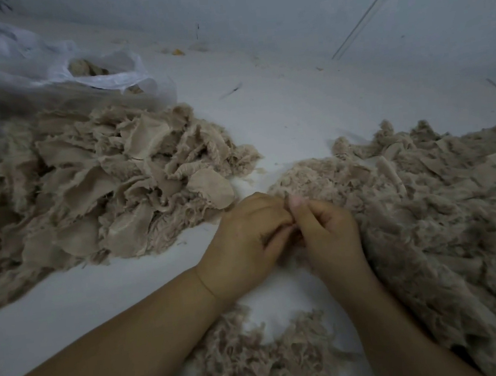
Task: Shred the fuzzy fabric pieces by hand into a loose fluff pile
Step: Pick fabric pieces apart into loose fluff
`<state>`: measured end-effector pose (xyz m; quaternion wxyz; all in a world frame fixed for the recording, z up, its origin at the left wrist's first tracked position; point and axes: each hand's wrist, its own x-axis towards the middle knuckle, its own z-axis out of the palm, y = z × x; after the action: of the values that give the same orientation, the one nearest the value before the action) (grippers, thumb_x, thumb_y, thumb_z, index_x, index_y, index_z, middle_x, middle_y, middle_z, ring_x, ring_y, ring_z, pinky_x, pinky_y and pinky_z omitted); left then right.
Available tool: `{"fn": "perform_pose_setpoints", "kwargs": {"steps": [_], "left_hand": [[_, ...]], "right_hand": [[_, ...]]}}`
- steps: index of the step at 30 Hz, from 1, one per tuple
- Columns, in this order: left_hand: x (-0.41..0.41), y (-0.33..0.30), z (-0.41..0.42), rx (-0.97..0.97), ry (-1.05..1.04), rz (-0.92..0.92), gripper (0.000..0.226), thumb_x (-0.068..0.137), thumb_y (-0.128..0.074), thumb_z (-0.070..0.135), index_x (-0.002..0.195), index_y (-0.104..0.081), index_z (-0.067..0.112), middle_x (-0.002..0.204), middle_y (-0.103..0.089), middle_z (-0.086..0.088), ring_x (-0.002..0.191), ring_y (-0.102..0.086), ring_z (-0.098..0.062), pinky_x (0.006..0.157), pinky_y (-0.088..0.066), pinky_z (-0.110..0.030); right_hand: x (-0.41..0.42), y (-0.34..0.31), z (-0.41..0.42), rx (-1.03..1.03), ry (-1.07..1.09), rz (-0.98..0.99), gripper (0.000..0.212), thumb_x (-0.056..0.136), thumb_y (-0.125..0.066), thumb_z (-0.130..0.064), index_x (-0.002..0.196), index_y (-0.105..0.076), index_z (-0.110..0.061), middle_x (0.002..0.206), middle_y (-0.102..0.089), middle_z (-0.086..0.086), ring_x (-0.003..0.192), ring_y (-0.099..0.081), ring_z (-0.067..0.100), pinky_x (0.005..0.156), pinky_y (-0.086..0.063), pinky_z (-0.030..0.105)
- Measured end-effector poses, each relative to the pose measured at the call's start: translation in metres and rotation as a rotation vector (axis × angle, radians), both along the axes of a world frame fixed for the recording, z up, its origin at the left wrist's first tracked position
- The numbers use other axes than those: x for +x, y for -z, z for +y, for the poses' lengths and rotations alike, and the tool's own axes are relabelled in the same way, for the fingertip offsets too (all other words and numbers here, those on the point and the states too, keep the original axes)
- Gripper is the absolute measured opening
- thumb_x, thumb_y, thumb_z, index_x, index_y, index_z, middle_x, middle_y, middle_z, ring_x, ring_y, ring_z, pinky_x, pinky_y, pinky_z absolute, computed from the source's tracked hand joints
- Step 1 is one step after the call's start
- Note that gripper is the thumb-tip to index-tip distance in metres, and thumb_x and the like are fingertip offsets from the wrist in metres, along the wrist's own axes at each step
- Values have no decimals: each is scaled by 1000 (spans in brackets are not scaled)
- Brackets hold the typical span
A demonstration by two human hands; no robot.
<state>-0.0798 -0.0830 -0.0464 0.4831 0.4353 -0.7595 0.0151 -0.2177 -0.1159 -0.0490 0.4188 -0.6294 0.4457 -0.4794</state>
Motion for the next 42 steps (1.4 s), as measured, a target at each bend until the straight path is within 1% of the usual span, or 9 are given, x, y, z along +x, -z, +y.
{"fn": "perform_pose_setpoints", "kwargs": {"steps": [6,11,17,20,23,26,32,37,42], "left_hand": [[2,-2,2,184,-43,250,8,87,-68,17,84,-69,10,81,-64,0,73,-59,-14,65,-50,-30],[3,-5,-10,643,-35,603,33,88,-70,24,119,-57,30,102,-57,2,65,-55,-12,54,-45,-24],[14,-13,-14,851,169,652,15,96,-58,14,104,-71,16,106,-66,-1,63,-57,-5,51,-48,-19],[18,-13,-15,880,201,644,13,96,-58,12,87,-67,15,115,-64,4,64,-56,-13,47,-48,-23],[17,-5,-16,810,129,709,19,94,-62,11,76,-63,16,75,-64,-19,50,-55,-18,44,-47,-26],[13,3,-20,699,-27,798,25,96,-60,14,71,-58,16,54,-59,-8,41,-53,-20,40,-45,-27],[14,-3,-15,839,119,815,26,89,-66,36,88,-60,11,56,-66,-9,38,-58,-23,35,-38,-21],[14,-5,-11,916,204,806,14,88,-69,9,77,-60,5,57,-67,-11,36,-55,-15,38,-39,-17],[23,-8,-10,883,190,882,17,89,-66,14,76,-61,3,53,-62,-10,34,-52,-18,37,-39,-20]], "right_hand": [[-4,3,-4,54,-14,-39,32,98,-59,-17,69,-69,-10,59,-65,14,50,-58,24,45,-47,35],[-3,1,-1,50,-73,-9,31,100,-57,-21,73,-71,-15,60,-62,18,46,-52,34,39,-45,39],[-3,-1,1,-11,-129,27,28,100,-57,-15,75,-71,-13,61,-61,14,51,-49,33,46,-44,41],[-4,-1,2,14,-141,26,30,99,-57,-14,72,-70,-18,58,-61,2,50,-52,16,46,-44,30],[-4,1,1,42,-92,9,28,99,-57,-12,74,-70,-10,66,-63,18,55,-56,23,45,-45,37],[-4,1,1,58,-54,-34,29,99,-56,-15,75,-67,-4,71,-60,30,57,-53,36,50,-47,49],[-4,-3,0,61,6,-119,30,101,-55,-18,78,-70,-5,66,-62,19,59,-53,21,55,-45,38],[-3,-5,1,54,65,-76,34,100,-55,-18,70,-69,-12,49,-58,-4,44,-49,7,44,-41,21],[-1,-7,0,46,130,-44,35,100,-56,-17,67,-67,-11,48,-57,-5,41,-45,5,42,-39,18]]}}
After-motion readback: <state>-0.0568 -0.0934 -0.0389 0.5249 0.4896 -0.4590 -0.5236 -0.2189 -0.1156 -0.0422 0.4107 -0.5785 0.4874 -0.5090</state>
